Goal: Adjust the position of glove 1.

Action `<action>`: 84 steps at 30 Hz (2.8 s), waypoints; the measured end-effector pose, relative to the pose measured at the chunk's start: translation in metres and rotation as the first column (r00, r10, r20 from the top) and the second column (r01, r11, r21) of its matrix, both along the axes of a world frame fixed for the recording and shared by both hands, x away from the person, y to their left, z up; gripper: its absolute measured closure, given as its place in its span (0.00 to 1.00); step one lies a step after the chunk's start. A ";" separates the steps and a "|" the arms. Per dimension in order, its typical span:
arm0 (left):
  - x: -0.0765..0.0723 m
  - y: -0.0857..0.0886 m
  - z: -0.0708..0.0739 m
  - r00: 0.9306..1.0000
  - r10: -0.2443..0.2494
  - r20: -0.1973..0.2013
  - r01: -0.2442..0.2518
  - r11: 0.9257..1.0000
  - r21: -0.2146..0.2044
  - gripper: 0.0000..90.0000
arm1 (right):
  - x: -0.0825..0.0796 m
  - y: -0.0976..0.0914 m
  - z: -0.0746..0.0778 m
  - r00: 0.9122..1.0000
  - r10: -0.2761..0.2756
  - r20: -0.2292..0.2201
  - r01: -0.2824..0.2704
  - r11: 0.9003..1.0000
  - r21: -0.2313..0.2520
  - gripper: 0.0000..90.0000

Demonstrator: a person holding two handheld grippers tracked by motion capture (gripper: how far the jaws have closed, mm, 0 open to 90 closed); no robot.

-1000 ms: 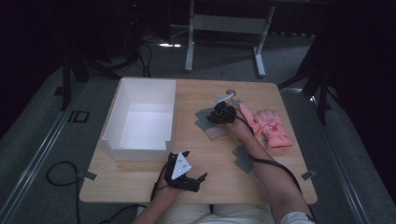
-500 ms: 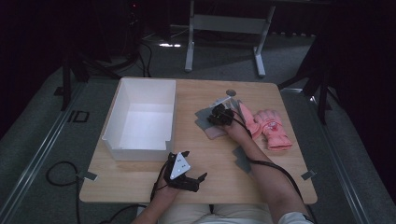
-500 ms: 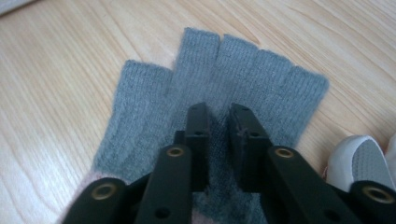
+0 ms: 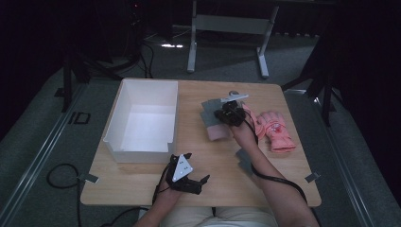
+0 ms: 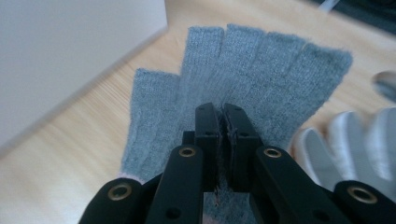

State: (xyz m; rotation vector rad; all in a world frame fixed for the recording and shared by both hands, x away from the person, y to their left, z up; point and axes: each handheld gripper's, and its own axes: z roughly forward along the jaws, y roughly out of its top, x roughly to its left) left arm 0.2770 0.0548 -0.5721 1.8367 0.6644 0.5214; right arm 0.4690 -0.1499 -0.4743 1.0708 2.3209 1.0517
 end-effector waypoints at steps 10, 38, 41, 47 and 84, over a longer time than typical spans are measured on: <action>0.001 -0.002 0.000 1.000 0.018 -0.005 -0.018 1.000 0.011 0.00 | -0.088 -0.007 0.044 0.993 -0.093 0.075 0.085 0.991 0.100 0.95; 0.000 -0.002 0.000 1.000 0.006 0.005 -0.006 1.000 0.015 0.00 | -0.131 0.001 -0.068 0.954 -0.226 -0.195 0.237 0.971 0.033 0.95; 0.000 -0.002 0.000 1.000 0.008 0.003 -0.008 1.000 0.015 0.00 | -0.130 0.003 -0.078 0.945 -0.251 -0.211 0.265 0.963 0.045 0.95; 0.000 -0.002 0.000 1.000 0.004 0.003 -0.004 1.000 0.016 0.00 | -0.133 0.006 -0.079 0.941 -0.273 -0.198 0.288 0.956 0.049 0.91; 0.000 -0.002 0.000 1.000 0.013 0.001 -0.013 1.000 0.019 0.00 | -0.106 -0.155 -0.069 0.978 0.162 -0.135 -0.183 0.970 -0.161 0.71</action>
